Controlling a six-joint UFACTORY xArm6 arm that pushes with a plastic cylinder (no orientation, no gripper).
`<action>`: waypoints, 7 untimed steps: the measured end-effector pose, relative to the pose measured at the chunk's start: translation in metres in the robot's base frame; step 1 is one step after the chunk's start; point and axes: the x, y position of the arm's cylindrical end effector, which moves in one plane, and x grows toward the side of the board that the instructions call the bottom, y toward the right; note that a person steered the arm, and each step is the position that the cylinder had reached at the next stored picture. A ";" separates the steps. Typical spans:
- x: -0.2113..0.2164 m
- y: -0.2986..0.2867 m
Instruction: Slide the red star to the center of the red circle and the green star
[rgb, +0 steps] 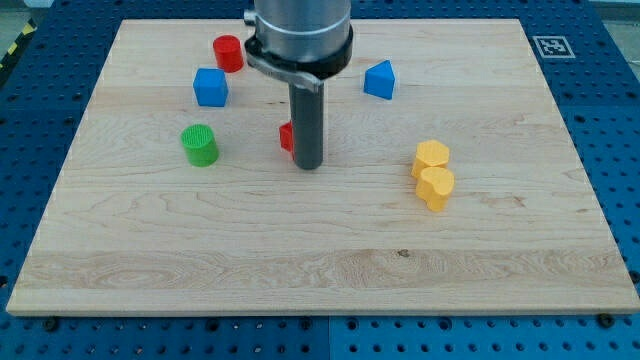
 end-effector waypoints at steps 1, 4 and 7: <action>-0.021 -0.004; -0.078 -0.042; -0.097 -0.018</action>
